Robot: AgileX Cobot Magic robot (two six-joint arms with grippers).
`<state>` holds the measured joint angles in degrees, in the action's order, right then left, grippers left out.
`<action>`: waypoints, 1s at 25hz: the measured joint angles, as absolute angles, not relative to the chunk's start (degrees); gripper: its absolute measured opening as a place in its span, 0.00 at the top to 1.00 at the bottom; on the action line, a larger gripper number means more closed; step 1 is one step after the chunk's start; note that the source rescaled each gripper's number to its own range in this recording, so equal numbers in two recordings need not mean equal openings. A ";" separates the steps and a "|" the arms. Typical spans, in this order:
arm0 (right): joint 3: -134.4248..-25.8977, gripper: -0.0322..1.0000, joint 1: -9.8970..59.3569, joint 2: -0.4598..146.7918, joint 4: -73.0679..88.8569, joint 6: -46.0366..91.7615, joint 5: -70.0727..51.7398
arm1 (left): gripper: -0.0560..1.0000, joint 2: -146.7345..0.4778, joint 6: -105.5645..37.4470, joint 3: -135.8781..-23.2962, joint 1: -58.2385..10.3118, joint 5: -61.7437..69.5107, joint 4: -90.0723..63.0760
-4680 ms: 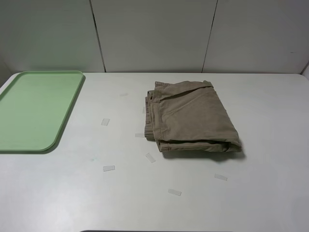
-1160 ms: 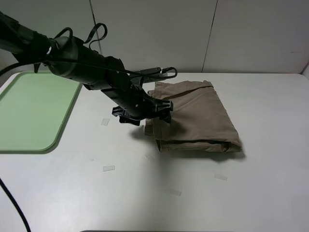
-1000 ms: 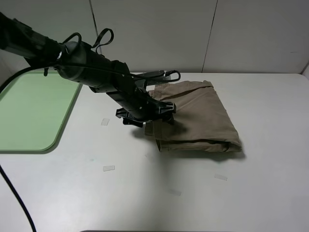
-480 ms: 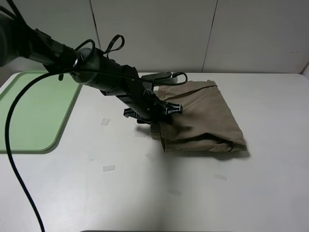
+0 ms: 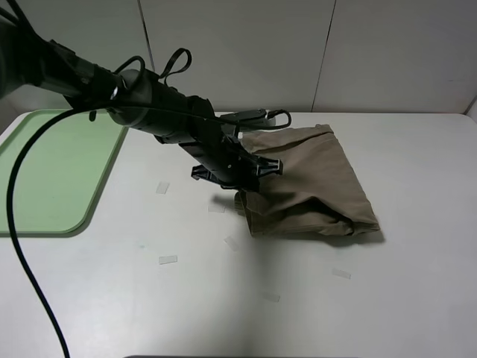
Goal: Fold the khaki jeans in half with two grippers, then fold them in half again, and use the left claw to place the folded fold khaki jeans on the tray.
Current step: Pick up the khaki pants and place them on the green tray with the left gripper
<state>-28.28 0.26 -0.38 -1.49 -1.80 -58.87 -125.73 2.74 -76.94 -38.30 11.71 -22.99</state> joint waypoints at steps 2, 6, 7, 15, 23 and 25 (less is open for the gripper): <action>-28.28 0.00 0.26 -0.38 -1.49 -1.80 -58.87 | 0.87 -124.27 2.69 -76.94 -37.72 14.83 -20.33; -28.28 0.00 0.26 -0.38 -1.49 -1.80 -58.87 | 0.87 -120.58 2.51 -76.84 -35.44 20.61 -13.02; -28.28 0.00 0.26 -0.38 -1.49 -1.80 -58.87 | 0.87 -119.48 2.52 -76.84 -34.62 22.15 -11.04; -28.28 0.00 0.26 -0.38 -1.49 -1.80 -58.87 | 0.88 -114.26 2.37 -76.84 -27.52 33.57 0.00; -28.28 0.00 0.26 -0.38 -1.49 -1.80 -58.87 | 0.88 -111.95 2.31 -76.84 -19.63 42.19 9.19; -28.28 0.00 0.26 -0.38 -1.49 -1.80 -58.87 | 0.88 -111.91 2.31 -76.84 -17.32 43.75 10.90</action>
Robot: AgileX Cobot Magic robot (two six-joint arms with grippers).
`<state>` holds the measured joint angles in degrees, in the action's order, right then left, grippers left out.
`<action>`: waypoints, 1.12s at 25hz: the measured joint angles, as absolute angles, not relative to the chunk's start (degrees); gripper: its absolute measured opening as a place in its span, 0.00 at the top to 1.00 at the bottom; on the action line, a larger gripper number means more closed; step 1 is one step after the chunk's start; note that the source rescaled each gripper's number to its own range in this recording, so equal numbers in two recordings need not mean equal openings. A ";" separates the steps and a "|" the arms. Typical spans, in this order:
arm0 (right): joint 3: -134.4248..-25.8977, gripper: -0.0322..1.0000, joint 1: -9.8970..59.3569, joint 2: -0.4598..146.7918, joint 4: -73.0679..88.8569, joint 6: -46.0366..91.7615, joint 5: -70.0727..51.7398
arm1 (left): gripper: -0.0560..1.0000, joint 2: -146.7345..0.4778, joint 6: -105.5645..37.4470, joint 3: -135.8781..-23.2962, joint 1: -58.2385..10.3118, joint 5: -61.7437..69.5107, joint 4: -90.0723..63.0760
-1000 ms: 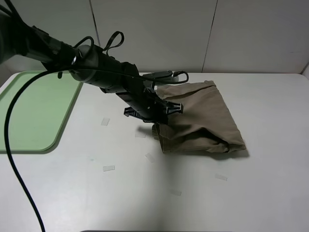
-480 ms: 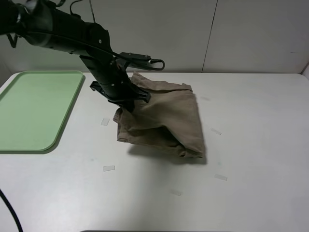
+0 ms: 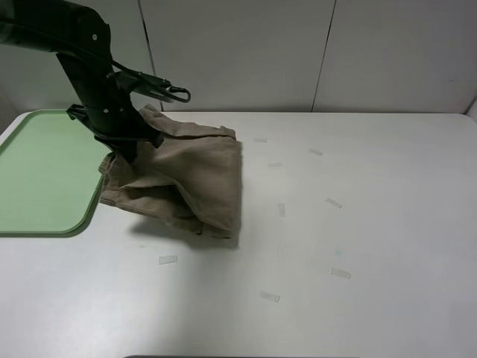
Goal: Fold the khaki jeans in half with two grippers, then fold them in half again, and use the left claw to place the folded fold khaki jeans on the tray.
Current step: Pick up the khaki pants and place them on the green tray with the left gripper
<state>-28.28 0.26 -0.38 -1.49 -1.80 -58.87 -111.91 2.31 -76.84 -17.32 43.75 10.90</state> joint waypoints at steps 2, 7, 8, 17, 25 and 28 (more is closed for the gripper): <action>-28.28 0.00 0.26 -0.38 -1.49 -1.80 -58.87 | 0.88 -111.89 2.12 -76.84 -15.04 44.94 12.30; -28.28 0.00 0.26 -0.38 -1.49 -1.80 -58.87 | 0.88 -111.84 0.37 -76.84 -8.73 45.94 14.07; -28.28 0.00 0.26 -0.38 -1.49 -1.80 -58.87 | 0.88 -111.84 0.00 -76.84 -7.58 45.94 14.07; -28.28 0.00 0.26 -0.38 -1.49 -1.80 -58.87 | 0.88 -111.84 -0.30 -76.84 4.48 42.37 13.76; -28.28 0.00 0.26 -0.38 -1.49 -1.80 -58.87 | 0.88 -111.84 -1.64 -76.64 9.96 35.82 21.42; -28.28 0.00 0.26 -0.38 -1.49 -1.80 -58.87 | 0.88 -112.62 -1.98 -76.64 10.62 34.77 23.54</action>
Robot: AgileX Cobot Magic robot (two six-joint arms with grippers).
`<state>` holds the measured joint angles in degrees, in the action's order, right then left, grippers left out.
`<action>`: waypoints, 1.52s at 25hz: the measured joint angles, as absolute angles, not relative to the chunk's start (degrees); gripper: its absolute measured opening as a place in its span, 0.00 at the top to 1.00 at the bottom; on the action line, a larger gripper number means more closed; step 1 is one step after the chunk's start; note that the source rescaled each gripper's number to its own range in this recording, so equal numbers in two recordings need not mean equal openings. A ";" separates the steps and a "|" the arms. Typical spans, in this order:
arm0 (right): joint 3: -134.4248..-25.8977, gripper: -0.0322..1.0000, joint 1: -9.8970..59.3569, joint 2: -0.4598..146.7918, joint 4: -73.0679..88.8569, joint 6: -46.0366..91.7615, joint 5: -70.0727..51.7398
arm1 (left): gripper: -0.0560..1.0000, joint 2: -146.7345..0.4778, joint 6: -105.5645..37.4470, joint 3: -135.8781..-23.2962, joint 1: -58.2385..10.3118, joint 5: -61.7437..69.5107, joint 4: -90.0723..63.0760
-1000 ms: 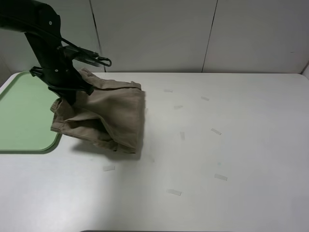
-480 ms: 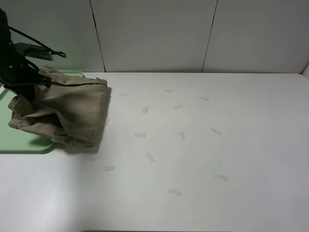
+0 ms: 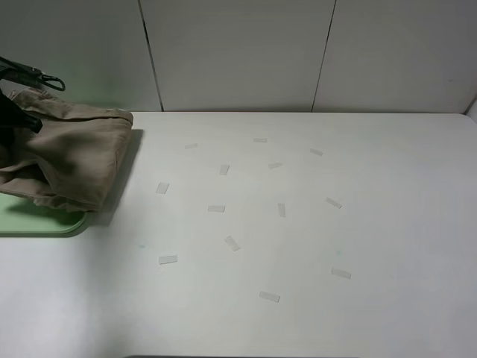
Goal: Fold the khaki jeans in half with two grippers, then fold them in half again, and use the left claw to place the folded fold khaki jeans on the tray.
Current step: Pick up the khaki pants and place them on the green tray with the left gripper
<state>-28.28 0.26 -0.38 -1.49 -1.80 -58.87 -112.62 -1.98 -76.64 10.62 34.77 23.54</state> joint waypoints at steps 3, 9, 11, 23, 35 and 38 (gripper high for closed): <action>-28.28 0.00 0.26 -0.38 -1.49 -1.80 -58.87 | 0.88 -114.64 -2.03 -76.64 10.92 34.54 25.46; -28.28 0.00 0.26 -0.38 -1.44 -1.80 -58.87 | 0.88 -116.39 -2.03 -76.64 11.56 31.79 31.25; -28.28 0.00 0.26 -0.38 -1.44 -1.80 -58.87 | 0.88 -116.41 -2.03 -76.64 12.46 29.96 32.50; -28.28 0.00 0.26 -0.38 -1.44 -1.80 -58.87 | 0.88 -116.41 -2.19 -76.30 14.09 25.06 33.37; -28.28 0.00 0.26 -0.38 -1.44 -1.80 -58.87 | 0.03 -116.41 -2.19 -75.90 14.20 18.86 26.68; -28.28 0.00 0.26 -0.44 -1.44 -1.80 -58.87 | 0.01 -116.24 -2.19 -75.90 14.20 20.84 24.40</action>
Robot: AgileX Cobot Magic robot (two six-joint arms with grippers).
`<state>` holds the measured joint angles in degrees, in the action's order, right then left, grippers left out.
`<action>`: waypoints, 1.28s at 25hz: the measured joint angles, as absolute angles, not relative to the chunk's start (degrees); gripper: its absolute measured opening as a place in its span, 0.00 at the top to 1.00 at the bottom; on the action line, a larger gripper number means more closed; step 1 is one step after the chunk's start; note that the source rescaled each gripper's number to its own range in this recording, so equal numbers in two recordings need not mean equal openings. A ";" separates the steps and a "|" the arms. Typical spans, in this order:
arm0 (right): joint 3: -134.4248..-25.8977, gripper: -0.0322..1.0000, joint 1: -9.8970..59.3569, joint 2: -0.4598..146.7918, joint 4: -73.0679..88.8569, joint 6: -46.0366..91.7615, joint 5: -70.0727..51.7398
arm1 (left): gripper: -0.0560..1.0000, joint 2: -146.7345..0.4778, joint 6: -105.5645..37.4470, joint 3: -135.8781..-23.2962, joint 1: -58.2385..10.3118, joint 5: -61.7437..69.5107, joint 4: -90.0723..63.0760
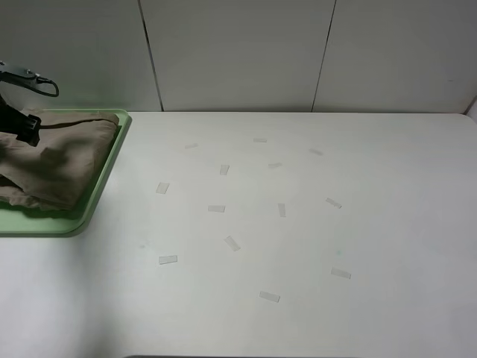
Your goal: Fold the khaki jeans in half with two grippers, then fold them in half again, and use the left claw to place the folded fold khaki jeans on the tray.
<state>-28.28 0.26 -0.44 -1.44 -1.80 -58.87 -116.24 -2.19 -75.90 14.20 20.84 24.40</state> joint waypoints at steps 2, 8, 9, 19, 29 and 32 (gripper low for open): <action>-28.28 0.00 0.26 -0.44 -1.44 -1.80 -58.87 | 0.00 -115.55 -2.19 -75.90 14.20 24.44 22.83; -28.28 0.00 0.26 -0.44 -1.44 -1.80 -58.87 | 0.00 -111.95 -0.76 -75.90 14.20 32.94 18.45; -28.28 0.00 0.26 -0.44 -1.44 -1.80 -58.87 | 0.00 -111.42 -0.64 -75.90 14.20 34.30 17.05; -28.28 0.00 0.26 -0.44 -1.44 -1.80 -58.87 | 0.06 -104.09 -0.61 -75.86 14.20 50.74 6.55; -28.28 0.00 0.26 -0.44 -1.44 -1.80 -58.87 | 0.08 -92.90 -1.79 -75.86 14.20 59.83 1.02; -28.28 0.00 0.26 -0.44 -1.44 -1.80 -58.87 | 0.08 -89.38 -2.24 -75.86 13.81 61.51 -0.33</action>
<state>-28.28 0.26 -0.44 -1.44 -1.80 -58.87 -89.38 -2.24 -75.86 13.81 61.51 -0.33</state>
